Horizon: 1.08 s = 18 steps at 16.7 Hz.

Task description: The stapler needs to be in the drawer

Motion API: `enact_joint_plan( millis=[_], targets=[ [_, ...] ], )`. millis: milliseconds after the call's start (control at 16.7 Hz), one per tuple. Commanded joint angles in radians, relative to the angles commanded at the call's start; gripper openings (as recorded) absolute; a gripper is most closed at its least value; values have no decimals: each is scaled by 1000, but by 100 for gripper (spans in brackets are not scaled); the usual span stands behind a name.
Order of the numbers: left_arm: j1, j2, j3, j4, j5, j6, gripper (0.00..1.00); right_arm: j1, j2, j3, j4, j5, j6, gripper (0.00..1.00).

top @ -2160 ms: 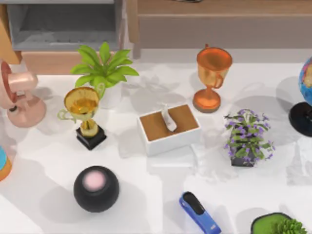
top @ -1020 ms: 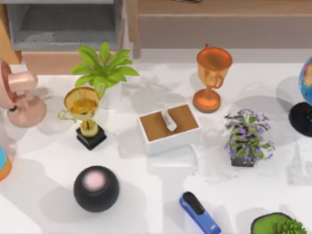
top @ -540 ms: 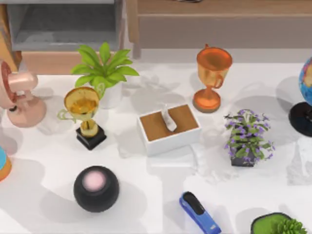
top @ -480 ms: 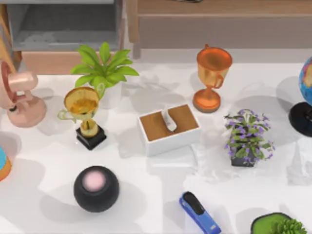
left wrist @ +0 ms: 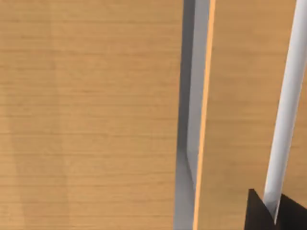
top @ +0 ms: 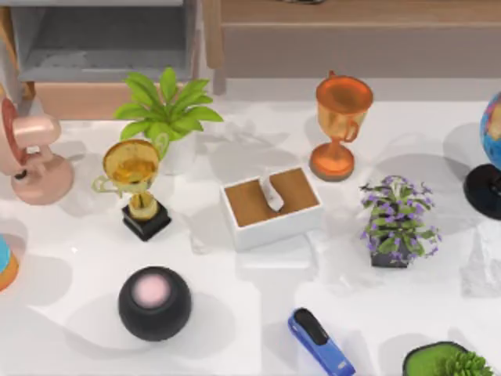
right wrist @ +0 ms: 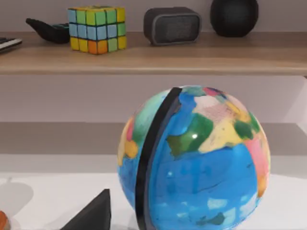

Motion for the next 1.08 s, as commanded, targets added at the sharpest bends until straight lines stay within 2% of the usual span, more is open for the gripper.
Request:
enact_joint_plan(
  millis=[180, 540, 900, 1080],
  targets=[
    [16, -19, -40, 23, 16, 0, 0, 0, 0, 0, 0, 0, 0, 100],
    [88, -100, -232, 126, 86, 4, 0, 0, 0, 0, 0, 0, 0, 100],
    [93, -102, -242, 133, 92, 6, 0, 0, 0, 0, 0, 0, 0, 100],
    [135, -127, -310, 173, 131, 8, 0, 0, 0, 0, 0, 0, 0, 100]
  ],
)
